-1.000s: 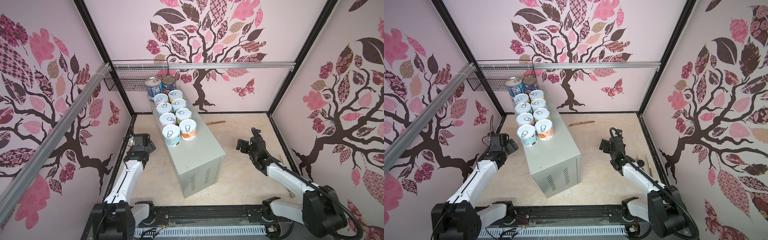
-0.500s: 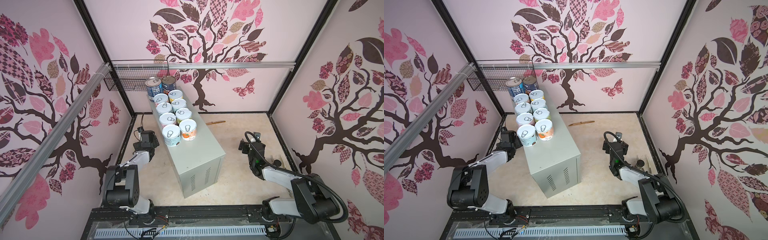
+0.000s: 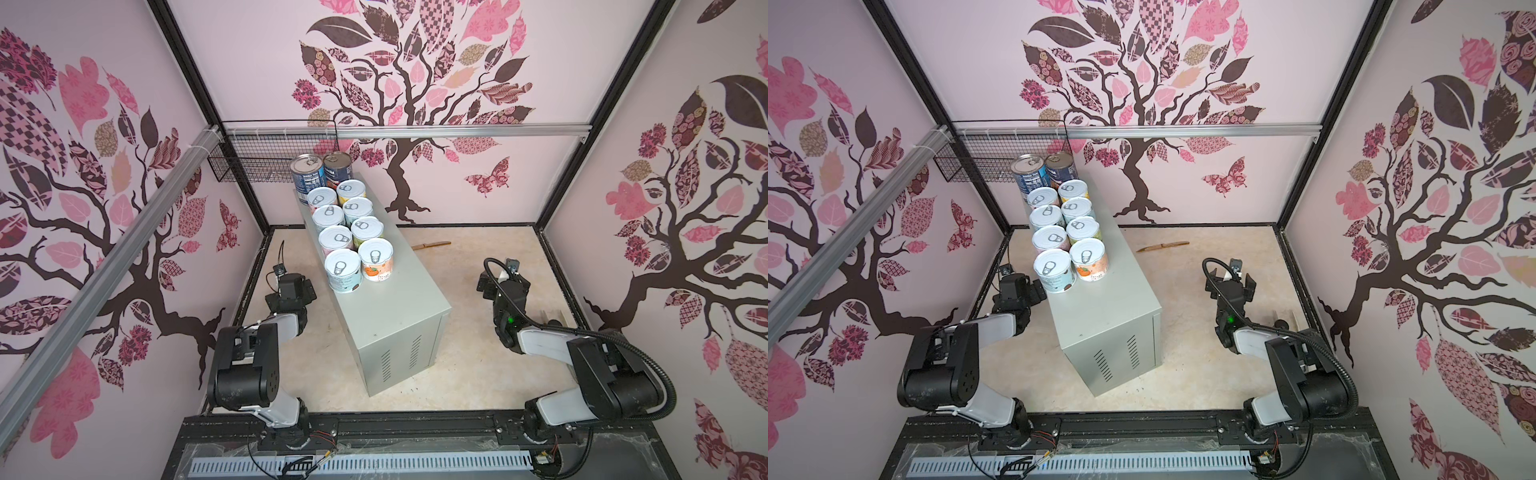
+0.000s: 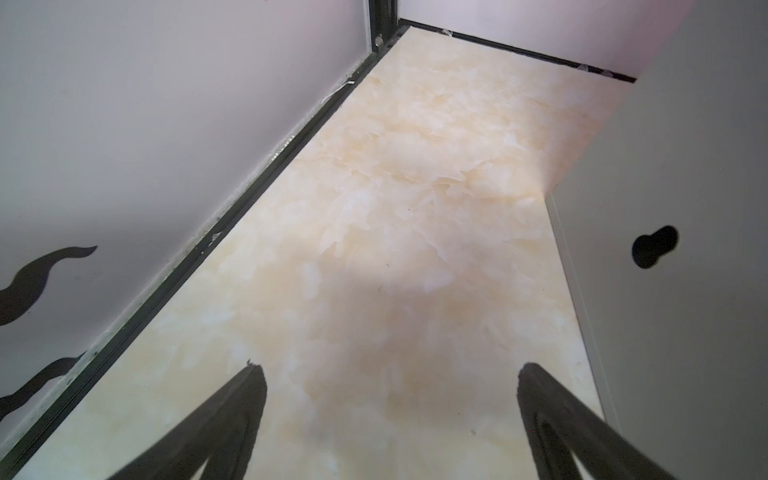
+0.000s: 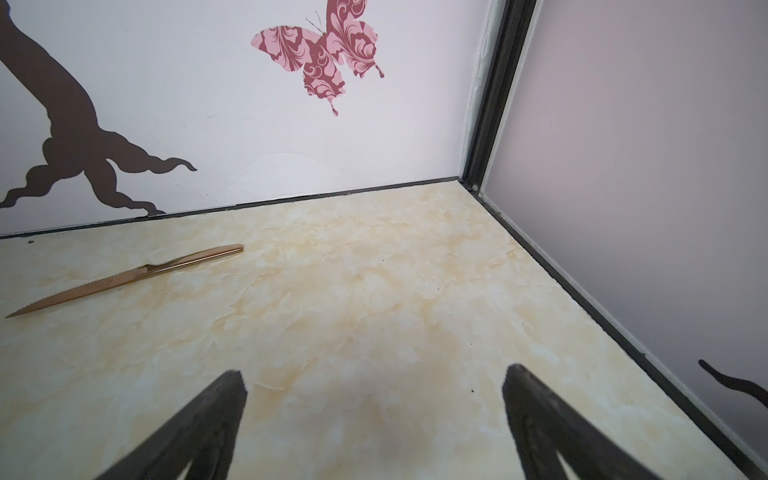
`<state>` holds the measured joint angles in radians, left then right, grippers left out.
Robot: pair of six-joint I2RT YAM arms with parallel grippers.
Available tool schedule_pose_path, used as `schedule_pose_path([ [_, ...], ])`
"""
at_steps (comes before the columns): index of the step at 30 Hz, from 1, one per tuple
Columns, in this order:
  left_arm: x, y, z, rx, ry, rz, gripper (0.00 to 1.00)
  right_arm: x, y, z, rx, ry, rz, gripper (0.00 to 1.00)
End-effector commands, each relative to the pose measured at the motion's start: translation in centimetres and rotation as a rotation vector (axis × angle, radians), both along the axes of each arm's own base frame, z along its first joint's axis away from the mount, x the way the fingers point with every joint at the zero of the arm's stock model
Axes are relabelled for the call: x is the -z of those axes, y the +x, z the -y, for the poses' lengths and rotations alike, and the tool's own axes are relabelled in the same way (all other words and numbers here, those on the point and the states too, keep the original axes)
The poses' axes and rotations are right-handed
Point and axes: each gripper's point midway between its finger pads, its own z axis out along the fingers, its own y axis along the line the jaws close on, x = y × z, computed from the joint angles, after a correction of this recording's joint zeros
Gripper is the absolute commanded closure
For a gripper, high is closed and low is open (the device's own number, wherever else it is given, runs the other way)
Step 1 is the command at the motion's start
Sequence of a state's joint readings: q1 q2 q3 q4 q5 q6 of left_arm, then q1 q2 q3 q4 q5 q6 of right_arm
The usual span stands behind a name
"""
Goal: Place and organize the canned foods onto the counter
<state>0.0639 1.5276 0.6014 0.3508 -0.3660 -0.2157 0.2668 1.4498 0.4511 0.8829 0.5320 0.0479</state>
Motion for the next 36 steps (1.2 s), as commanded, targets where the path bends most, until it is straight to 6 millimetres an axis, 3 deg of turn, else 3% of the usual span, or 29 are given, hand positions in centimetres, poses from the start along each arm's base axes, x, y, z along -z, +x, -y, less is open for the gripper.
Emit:
schedule_pose_path([
  [1,-2.0,-0.5,0.3,-0.011,0.007,0.101,0.02,-1.1,-1.0,0.5,0.02,0.013,0.042,0.0],
  [5,-2.6,-2.0,-0.2,-0.063,0.007,0.148,0.02,-0.9,-3.0,0.8,0.006,0.019,0.045,0.0],
  [11,-2.7,-1.0,0.0,-0.028,0.049,0.185,0.02,-1.1,-5.2,1.3,0.004,0.035,0.073,0.0],
  [15,-3.0,0.0,3.9,0.097,0.191,0.22,0.02,-1.6,-6.2,1.0,-0.01,0.037,0.097,0.0],
  [24,-3.9,-3.0,5.5,0.14,0.236,0.328,0.02,-2.2,-8.8,2.0,0.034,0.06,0.186,0.0],
  [27,-3.6,-2.4,5.9,0.173,0.228,0.319,0.02,-1.2,-9.4,2.6,0.062,0.065,0.172,0.0],
  [30,-1.2,0.4,5.7,0.29,0.097,0.23,0.02,0.1,-9.4,2.6,0.067,0.058,0.153,0.0],
  [36,-1.2,0.3,5.6,0.303,0.082,0.233,0.02,-1.0,-7.3,1.9,0.052,-0.041,0.175,0.0],
])
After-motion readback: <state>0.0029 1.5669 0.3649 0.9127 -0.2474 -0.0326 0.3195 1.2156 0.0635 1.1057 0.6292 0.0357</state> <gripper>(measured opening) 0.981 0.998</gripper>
